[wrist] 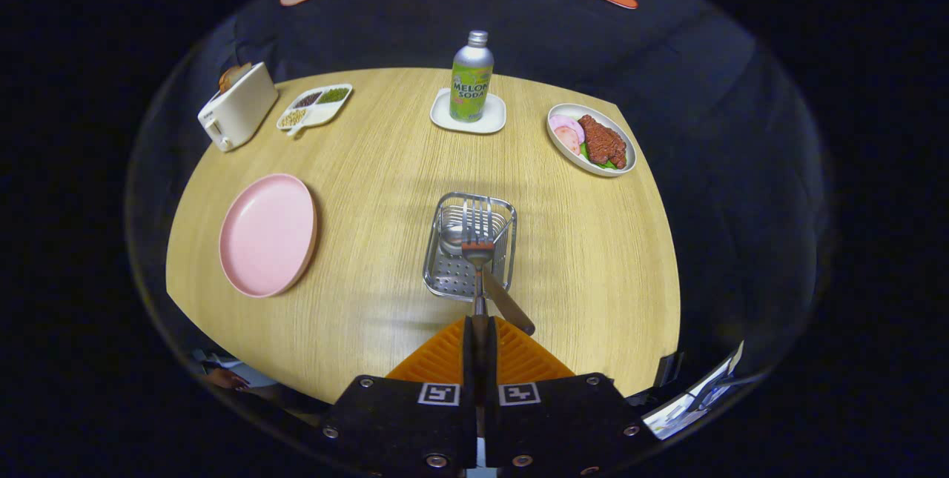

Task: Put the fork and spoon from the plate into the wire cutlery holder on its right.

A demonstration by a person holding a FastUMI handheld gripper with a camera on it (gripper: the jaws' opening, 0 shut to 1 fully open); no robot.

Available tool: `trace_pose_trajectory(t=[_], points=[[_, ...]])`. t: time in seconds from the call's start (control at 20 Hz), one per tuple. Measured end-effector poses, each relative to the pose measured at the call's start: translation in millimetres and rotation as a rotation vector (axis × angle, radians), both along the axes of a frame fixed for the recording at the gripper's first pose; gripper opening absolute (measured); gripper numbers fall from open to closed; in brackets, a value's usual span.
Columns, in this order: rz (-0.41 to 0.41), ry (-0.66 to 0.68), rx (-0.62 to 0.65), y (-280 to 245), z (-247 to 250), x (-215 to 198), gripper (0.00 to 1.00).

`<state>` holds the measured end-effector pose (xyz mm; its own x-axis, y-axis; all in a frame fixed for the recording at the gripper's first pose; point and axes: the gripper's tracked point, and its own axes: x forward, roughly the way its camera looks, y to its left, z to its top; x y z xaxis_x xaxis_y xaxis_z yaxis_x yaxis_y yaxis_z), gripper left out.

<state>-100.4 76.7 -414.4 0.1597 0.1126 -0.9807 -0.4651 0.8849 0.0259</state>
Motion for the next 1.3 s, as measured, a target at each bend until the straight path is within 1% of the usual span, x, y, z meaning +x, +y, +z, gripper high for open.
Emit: trace_pose_trajectory(t=[0.15, 0.25, 0.4, 0.5, 0.55, 0.7, 0.75, 0.85, 0.95, 1.1, 1.3], points=[[0.045, 0.050, -0.027, -1, -6, 2, 0.05], [0.035, 0.076, -0.016, 5, -8, 6, 0.06], [-0.008, 0.105, 0.011, 12, -11, 13, 0.07], [-0.023, 0.117, 0.035, 17, -9, 17, 0.09], [-0.025, 0.106, 0.049, 20, -8, 22, 0.11], [-0.047, 0.054, 0.114, 29, 4, 37, 0.11], [-0.060, 0.026, 0.144, 33, 10, 44, 0.12], [-0.091, -0.071, 0.203, 40, 30, 65, 0.12], [-0.101, -0.231, 0.228, 37, 56, 96, 0.12], [-0.138, -0.445, 0.287, 33, 114, 130, 0.13], [-0.202, -0.650, 0.389, 33, 181, 155, 0.14]])
